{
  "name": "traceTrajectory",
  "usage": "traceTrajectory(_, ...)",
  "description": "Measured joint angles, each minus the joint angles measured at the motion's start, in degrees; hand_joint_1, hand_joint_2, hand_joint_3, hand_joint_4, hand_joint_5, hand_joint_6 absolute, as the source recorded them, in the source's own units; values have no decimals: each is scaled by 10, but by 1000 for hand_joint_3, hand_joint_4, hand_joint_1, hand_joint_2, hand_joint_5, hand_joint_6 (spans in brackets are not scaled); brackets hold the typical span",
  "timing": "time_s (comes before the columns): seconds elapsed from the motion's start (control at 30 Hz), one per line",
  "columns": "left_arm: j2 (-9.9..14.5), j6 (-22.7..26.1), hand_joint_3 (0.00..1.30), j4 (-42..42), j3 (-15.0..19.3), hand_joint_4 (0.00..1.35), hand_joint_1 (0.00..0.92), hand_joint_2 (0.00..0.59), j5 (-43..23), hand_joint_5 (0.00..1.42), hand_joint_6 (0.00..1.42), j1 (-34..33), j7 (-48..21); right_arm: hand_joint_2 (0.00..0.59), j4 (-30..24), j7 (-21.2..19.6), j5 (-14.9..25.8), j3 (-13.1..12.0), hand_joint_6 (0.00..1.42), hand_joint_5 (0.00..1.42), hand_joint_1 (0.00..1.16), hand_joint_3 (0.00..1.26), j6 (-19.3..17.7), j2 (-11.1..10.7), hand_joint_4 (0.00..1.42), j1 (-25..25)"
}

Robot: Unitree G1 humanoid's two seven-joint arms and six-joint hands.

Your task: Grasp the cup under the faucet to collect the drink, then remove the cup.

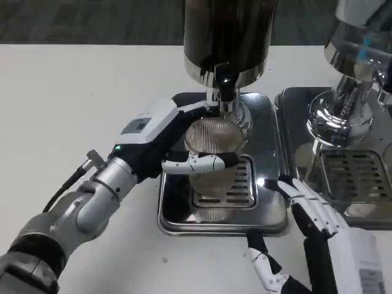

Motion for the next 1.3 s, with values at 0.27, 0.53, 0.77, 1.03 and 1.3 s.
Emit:
traceTrajectory(0.27,3,7,164,-7,-10,168,140,70,12,283,264,3,3,396,0,5,4,-2,290,220,448,295,0,-4,197,-2)
traceTrajectory(0.53,12,7,163,-28,-14,113,130,75,21,221,215,15,36,396,0,9,13,-3,290,223,448,295,0,-4,197,-3)
traceTrajectory(0.77,19,7,152,-36,-14,99,125,71,22,207,197,22,52,396,0,16,24,-4,294,224,447,295,0,-7,197,-7)
traceTrajectory(1.03,33,-7,150,-59,3,97,114,73,17,191,184,41,58,396,0,20,27,-6,302,225,447,295,0,-8,197,-11)
traceTrajectory(1.3,72,-50,157,-116,44,96,75,74,-8,189,180,83,60,396,1,22,29,-8,305,225,447,295,-1,-9,200,-17)
